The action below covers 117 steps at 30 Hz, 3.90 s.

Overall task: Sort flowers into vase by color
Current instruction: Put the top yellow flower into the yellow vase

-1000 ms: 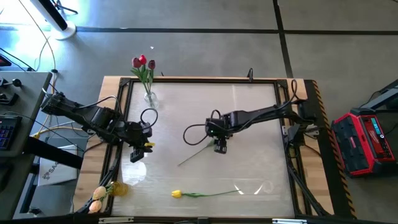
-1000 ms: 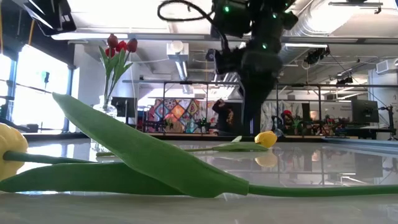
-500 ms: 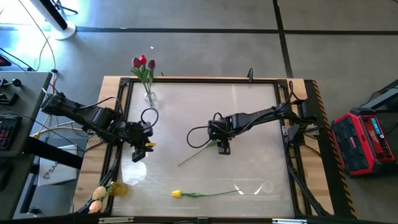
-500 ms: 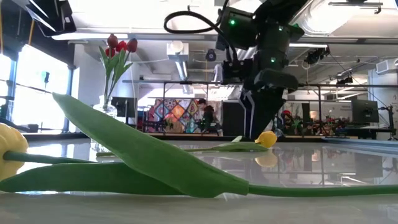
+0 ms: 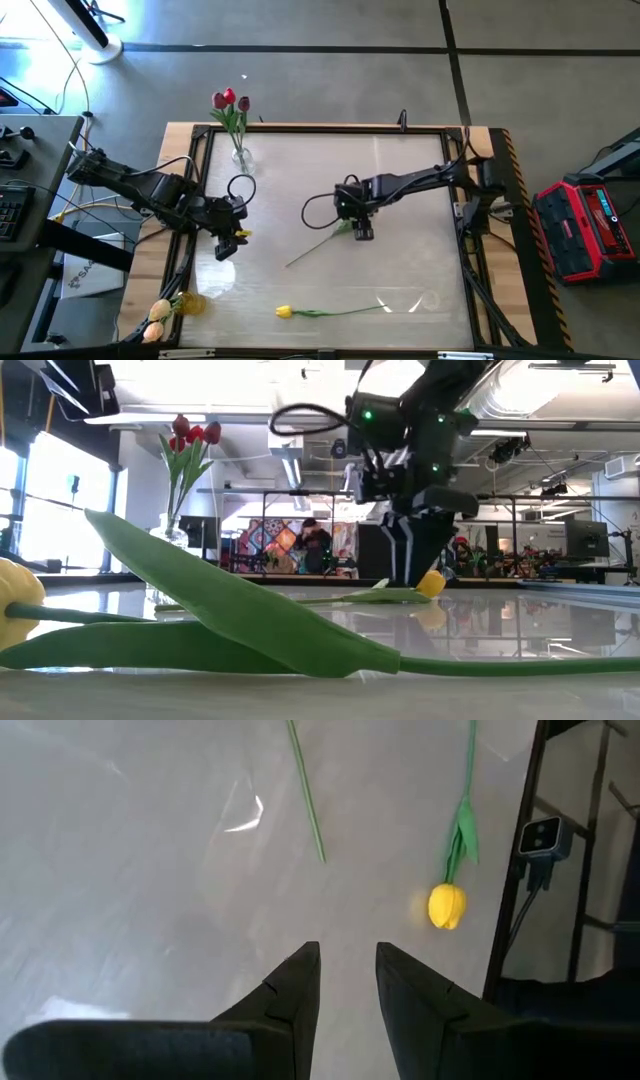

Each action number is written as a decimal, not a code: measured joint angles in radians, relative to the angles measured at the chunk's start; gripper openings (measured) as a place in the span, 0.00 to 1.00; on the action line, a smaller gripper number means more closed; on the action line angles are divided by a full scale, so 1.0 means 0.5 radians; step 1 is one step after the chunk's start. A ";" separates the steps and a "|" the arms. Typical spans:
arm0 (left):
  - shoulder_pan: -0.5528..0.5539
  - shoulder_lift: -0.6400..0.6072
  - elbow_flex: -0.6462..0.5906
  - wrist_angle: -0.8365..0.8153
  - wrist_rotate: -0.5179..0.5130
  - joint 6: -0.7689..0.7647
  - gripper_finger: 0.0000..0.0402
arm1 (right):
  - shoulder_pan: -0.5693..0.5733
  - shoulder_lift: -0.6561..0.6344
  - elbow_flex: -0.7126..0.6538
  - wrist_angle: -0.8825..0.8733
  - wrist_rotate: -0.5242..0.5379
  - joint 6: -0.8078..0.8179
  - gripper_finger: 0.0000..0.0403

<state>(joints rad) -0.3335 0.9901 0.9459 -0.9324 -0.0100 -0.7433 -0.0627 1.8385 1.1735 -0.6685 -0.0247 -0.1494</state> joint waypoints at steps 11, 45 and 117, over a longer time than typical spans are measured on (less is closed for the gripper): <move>0.000 0.006 0.000 0.006 -0.027 -0.011 0.22 | -0.102 -0.001 -0.099 0.075 -0.108 -0.178 0.49; 0.222 0.006 0.000 0.045 -0.179 0.384 0.22 | -0.130 0.130 0.988 -1.466 -0.523 0.161 0.00; 0.116 0.980 0.001 2.275 -0.311 1.652 0.02 | 0.028 0.133 1.813 -1.333 -2.182 2.698 0.00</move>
<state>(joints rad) -0.2756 1.4799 0.9463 0.2050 -0.1654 0.0826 -0.0486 1.9049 2.0800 -1.3350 -1.1158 1.1995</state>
